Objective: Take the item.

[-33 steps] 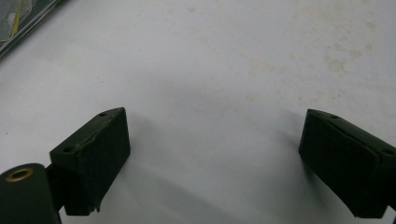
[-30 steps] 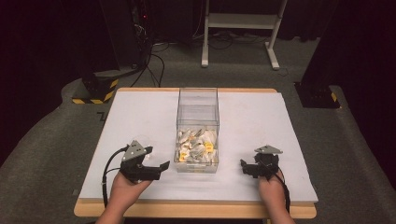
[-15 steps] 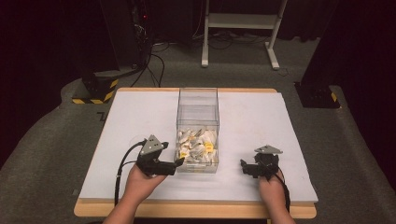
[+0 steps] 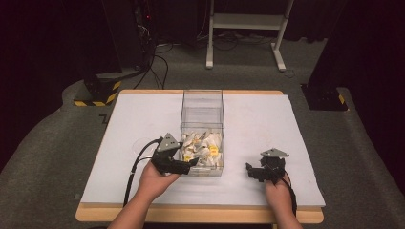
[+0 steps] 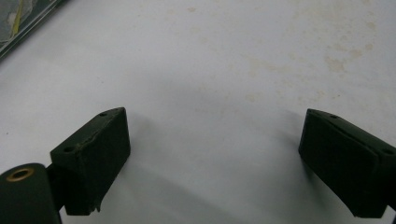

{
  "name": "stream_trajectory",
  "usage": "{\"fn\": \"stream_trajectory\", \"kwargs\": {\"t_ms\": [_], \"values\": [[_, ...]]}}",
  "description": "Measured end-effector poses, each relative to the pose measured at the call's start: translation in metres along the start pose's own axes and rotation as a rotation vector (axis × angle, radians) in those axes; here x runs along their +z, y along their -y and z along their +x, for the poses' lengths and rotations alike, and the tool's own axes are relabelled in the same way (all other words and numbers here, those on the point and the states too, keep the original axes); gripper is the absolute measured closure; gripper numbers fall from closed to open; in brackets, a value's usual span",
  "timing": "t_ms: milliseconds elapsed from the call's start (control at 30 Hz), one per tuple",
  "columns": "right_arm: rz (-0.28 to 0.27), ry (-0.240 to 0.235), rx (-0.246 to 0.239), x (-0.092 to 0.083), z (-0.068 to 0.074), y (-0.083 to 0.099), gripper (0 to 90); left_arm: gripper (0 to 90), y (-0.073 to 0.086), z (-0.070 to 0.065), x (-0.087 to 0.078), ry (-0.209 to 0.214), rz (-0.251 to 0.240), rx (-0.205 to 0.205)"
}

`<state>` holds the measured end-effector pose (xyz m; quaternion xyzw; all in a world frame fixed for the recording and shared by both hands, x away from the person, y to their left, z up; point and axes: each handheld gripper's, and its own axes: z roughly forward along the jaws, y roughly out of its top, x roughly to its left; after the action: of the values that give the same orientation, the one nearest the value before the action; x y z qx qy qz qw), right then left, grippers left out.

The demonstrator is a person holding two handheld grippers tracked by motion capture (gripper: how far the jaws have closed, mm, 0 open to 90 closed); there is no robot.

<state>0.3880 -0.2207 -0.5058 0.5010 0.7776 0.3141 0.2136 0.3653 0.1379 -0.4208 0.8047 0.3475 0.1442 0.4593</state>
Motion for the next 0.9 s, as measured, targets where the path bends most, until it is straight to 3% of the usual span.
{"fn": "stream_trajectory", "kwargs": {"t_ms": [433,900], "values": [[0.0,0.002,0.002,0.0,0.0,0.0,8.8,23.5,-0.008,0.004,0.02,0.052,0.055,0.003],[0.0,0.002,0.002,0.0,0.0,0.0,8.8,37.1,-0.018,0.002,0.04,0.008,0.154,0.036]]}}
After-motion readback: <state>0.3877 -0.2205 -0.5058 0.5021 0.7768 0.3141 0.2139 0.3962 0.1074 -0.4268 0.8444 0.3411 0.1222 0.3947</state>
